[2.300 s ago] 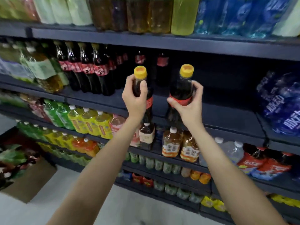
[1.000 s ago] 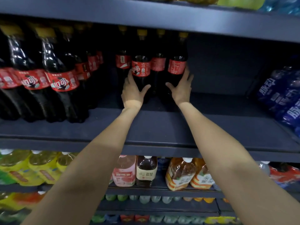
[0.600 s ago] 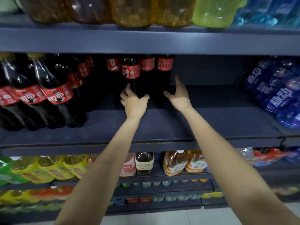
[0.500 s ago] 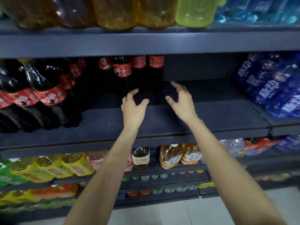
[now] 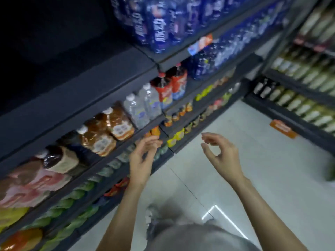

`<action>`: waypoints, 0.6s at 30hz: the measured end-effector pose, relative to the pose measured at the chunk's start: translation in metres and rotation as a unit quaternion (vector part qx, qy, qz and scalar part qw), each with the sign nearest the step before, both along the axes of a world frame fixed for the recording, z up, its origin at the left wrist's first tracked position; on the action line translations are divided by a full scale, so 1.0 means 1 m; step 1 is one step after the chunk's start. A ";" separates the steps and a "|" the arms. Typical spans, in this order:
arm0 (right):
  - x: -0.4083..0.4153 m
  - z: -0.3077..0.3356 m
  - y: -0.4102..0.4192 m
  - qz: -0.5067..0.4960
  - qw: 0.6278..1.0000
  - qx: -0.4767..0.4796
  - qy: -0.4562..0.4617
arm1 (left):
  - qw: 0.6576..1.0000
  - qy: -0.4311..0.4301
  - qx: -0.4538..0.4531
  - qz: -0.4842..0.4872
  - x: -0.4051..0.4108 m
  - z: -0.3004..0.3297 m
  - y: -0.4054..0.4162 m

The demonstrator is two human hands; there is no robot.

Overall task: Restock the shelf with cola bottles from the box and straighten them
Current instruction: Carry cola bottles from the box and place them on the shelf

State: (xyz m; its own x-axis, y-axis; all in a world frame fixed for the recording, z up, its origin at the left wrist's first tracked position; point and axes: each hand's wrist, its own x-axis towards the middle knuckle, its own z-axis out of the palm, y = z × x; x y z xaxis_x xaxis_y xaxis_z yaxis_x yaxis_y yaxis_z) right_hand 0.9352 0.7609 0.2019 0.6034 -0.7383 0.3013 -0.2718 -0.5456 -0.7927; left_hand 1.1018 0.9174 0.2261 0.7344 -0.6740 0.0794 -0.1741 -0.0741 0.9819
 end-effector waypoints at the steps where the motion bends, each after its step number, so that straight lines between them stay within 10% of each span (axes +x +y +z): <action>1: -0.035 -0.011 -0.015 -0.021 0.999 0.028 0.036 | 1.000 0.006 0.020 -0.014 -0.019 -0.012 -0.019; 8: -0.247 -0.077 -0.096 -0.185 0.922 0.293 0.174 | 0.941 0.110 0.270 -0.170 -0.129 -0.130 -0.170; 18: -0.461 -0.148 -0.179 -0.425 0.725 0.505 0.196 | 0.756 -0.006 0.511 -0.409 -0.310 -0.223 -0.393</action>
